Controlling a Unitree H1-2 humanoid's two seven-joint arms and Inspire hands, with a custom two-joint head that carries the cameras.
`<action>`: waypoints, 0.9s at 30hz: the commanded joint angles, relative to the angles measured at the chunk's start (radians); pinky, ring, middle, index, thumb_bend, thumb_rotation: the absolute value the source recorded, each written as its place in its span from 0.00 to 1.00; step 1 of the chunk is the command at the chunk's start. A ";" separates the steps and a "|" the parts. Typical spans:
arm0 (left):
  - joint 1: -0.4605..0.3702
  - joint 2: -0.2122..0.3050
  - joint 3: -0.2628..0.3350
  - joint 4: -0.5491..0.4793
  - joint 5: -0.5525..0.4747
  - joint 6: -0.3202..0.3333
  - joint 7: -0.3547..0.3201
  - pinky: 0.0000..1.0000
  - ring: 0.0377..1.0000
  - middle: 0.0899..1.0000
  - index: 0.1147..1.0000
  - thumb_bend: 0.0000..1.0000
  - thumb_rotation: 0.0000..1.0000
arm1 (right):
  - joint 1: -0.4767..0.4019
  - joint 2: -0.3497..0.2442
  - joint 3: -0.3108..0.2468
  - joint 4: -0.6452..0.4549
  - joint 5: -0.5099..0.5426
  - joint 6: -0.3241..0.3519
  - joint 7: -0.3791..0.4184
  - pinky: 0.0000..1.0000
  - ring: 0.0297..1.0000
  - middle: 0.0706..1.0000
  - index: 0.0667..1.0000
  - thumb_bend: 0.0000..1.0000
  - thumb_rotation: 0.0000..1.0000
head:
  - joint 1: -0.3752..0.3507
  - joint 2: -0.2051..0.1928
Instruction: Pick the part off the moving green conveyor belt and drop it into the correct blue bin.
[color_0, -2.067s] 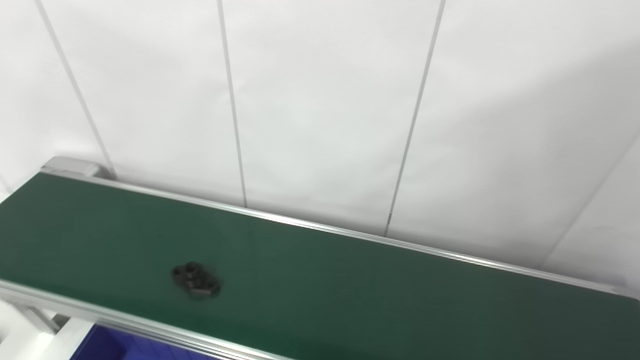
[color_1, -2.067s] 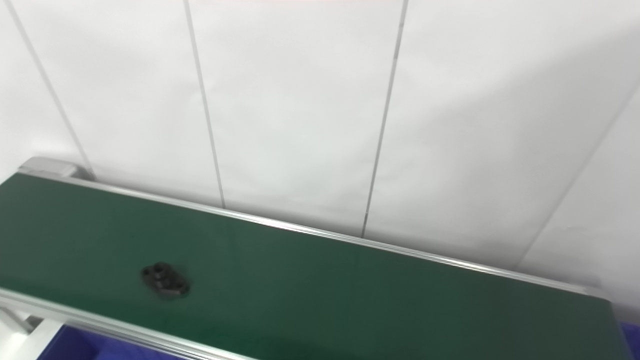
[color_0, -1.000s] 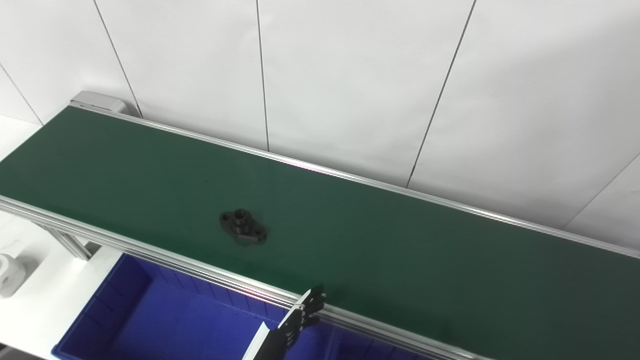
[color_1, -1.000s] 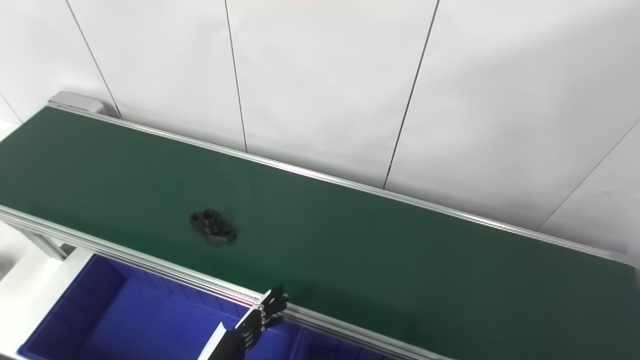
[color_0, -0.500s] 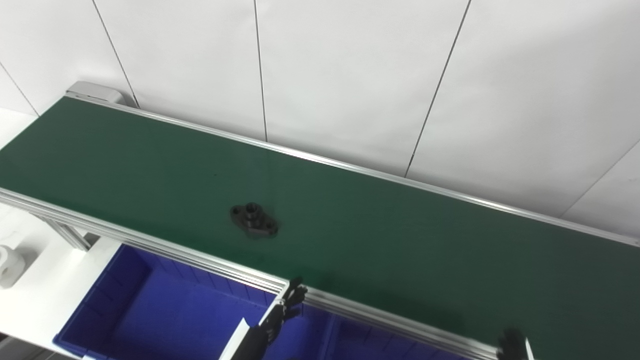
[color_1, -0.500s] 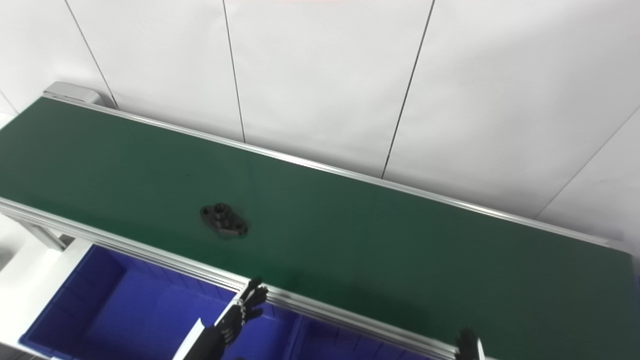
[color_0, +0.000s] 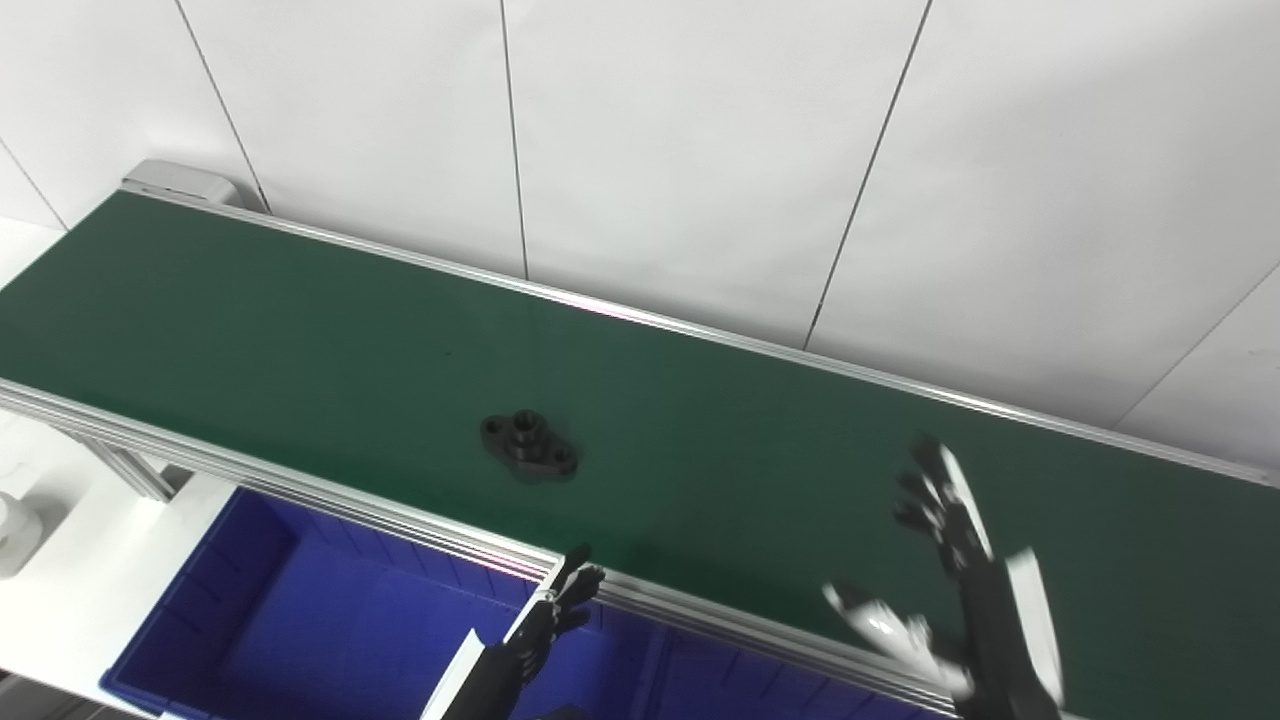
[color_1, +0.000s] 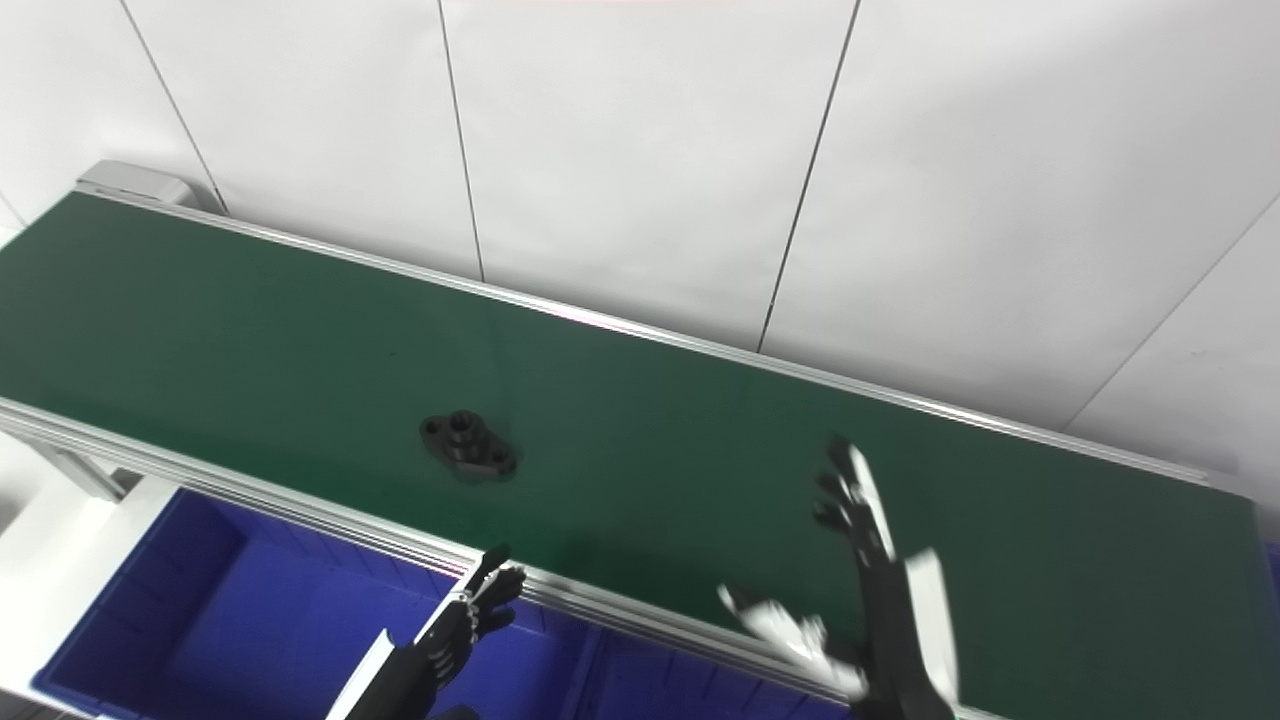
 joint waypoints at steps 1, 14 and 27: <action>0.004 0.004 0.002 -0.019 -0.004 -0.019 -0.006 0.91 0.94 0.94 0.99 0.76 0.87 | -0.057 0.018 0.022 0.003 -0.060 0.033 -0.008 0.76 0.84 0.91 0.93 0.82 0.56 | 0.001 0.000; -0.025 0.000 0.004 0.003 -0.009 -0.013 -0.017 0.91 0.93 0.93 0.99 0.77 0.86 | -0.286 0.050 0.110 0.218 -0.289 0.119 -0.065 0.63 0.78 0.85 0.88 0.88 0.51 | -0.011 -0.003; -0.033 -0.003 0.002 0.008 -0.019 -0.010 -0.023 0.93 0.92 0.91 0.98 0.77 0.86 | -0.395 0.020 0.189 0.372 -0.431 0.144 -0.096 0.64 0.77 0.82 0.87 0.90 0.51 | -0.012 -0.003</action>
